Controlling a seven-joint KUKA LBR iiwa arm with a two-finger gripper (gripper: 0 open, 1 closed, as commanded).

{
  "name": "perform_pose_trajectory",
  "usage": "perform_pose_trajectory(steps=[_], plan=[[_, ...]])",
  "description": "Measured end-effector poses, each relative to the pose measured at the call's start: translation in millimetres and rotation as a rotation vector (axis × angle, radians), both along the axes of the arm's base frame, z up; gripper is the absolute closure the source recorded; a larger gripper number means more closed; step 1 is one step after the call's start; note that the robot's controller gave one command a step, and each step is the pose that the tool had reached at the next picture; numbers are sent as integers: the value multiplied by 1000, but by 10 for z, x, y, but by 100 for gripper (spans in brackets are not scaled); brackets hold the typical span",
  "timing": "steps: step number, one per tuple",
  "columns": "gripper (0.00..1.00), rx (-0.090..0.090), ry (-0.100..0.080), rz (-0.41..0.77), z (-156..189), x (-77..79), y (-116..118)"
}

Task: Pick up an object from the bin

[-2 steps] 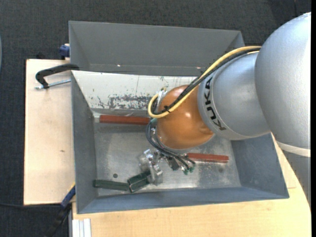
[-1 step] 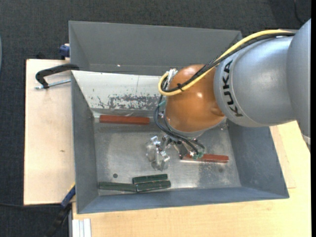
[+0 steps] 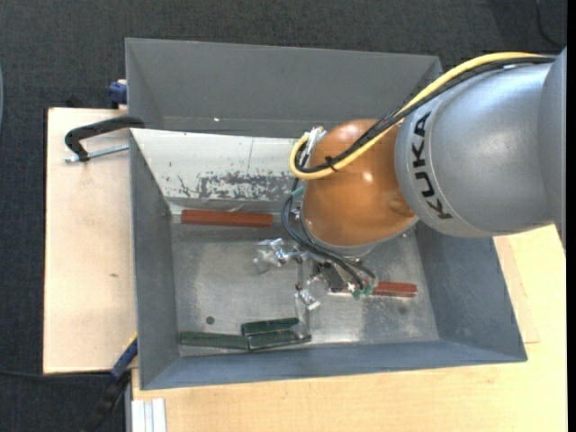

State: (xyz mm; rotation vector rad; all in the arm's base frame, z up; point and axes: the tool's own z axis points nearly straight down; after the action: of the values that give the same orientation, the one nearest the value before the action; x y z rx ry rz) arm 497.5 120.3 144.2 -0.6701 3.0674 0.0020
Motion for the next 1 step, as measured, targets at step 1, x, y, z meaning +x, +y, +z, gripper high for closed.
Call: perform_pose_trajectory(steps=[1], plan=[[0,0,0,-1,0,0,-2]])
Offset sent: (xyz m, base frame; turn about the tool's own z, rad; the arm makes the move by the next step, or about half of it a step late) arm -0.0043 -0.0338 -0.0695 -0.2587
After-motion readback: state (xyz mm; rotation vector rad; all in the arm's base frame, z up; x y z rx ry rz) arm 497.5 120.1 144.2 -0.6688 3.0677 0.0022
